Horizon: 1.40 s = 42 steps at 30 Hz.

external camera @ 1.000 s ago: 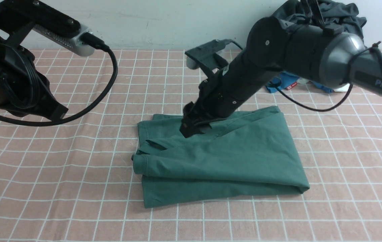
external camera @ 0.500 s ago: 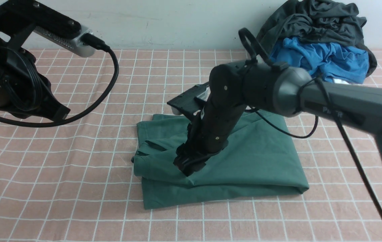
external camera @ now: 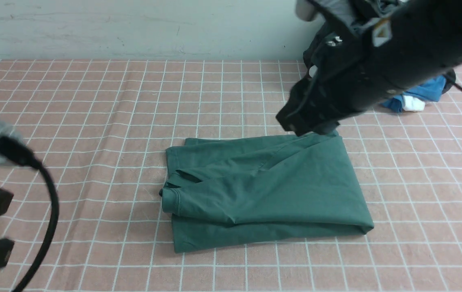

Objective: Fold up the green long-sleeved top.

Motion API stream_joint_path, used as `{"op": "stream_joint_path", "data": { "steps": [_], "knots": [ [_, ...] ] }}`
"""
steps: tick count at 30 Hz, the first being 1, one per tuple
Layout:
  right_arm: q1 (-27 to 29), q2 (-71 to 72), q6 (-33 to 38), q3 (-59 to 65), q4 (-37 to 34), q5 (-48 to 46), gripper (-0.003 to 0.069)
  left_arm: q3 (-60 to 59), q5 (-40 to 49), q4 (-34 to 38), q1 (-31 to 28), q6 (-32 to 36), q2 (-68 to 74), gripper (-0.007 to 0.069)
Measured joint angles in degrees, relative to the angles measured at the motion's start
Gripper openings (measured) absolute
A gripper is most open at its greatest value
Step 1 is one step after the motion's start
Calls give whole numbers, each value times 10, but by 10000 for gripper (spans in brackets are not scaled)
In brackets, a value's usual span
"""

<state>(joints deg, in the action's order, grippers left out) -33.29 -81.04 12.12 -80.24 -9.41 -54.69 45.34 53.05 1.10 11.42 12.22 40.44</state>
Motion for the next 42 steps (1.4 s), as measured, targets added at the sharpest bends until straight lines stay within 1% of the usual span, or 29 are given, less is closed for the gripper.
{"op": "stream_joint_path", "data": {
  "steps": [2,4,6,7,8,9,10,12,13,14,18,21,33,42],
  "knots": [
    [0,96,-8,90,-1,64,248,-60,-2,0,0,-21,-79,-4],
    [0,146,-10,124,-1,88,237,-84,-2,0,0,-29,-116,-4],
    [0,240,-12,201,-1,147,219,-123,-2,0,0,-41,-189,-4],
    [0,257,-12,208,-1,151,217,-129,-2,0,0,-42,-195,-4],
    [0,329,-13,259,-1,198,204,-151,-7,0,0,-46,-243,-4],
    [0,366,-14,285,-1,215,195,-162,-10,0,0,-47,-266,-4],
    [0,374,-14,294,-1,218,192,-166,-10,0,0,-47,-271,-4],
    [0,443,-19,336,-1,240,159,-180,-19,0,0,-48,-311,-4],
    [0,454,-20,342,-1,243,151,-182,-22,0,0,-48,-319,-4],
    [0,495,-32,363,2,247,108,-182,-30,0,0,-48,-337,-4],
    [0,538,-43,390,21,248,26,-183,-50,0,0,-48,-354,-4],
    [0,550,-43,397,29,244,-6,-183,-51,0,0,-48,-354,-4],
    [0,553,-43,398,33,185,-13,-183,-47,0,0,-48,-355,-4],
    [0,553,-43,400,33,158,-13,-183,-47,0,0,-48,-355,-4]
  ]
}}
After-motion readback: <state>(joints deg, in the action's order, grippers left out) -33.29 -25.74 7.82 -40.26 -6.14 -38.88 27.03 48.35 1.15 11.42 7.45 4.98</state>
